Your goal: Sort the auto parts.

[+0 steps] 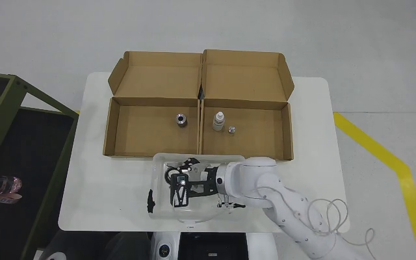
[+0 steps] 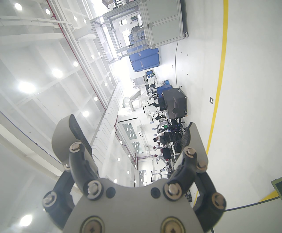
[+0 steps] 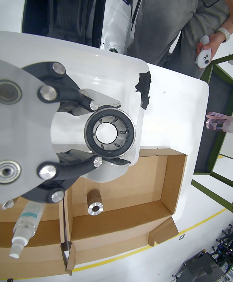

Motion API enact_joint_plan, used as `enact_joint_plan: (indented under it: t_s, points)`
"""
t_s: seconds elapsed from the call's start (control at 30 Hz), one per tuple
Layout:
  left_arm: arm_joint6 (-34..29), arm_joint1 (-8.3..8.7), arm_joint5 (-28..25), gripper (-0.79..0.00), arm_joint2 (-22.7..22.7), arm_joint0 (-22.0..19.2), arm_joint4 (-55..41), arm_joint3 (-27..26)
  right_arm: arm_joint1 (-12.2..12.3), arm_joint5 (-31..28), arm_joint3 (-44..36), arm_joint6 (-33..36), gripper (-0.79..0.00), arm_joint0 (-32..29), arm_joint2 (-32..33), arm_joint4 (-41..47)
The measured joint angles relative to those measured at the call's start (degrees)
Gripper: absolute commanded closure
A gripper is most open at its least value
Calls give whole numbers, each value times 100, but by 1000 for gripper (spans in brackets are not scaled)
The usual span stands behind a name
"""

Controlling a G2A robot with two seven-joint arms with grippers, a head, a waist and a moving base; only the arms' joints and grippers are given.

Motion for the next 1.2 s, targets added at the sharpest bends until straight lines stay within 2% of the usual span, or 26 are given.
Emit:
enact_joint_plan:
  t_s: [0.3,0.6,1.2]
  points:
    - [0,0,0,-785,0,0,0,0,50,96,-191,-77,0,50,286,153]
    - [0,0,0,-785,0,0,0,0,51,201,-196,-109,0,183,296,241]
    - [0,0,0,-785,0,0,0,0,-37,585,468,-248,0,826,316,623]
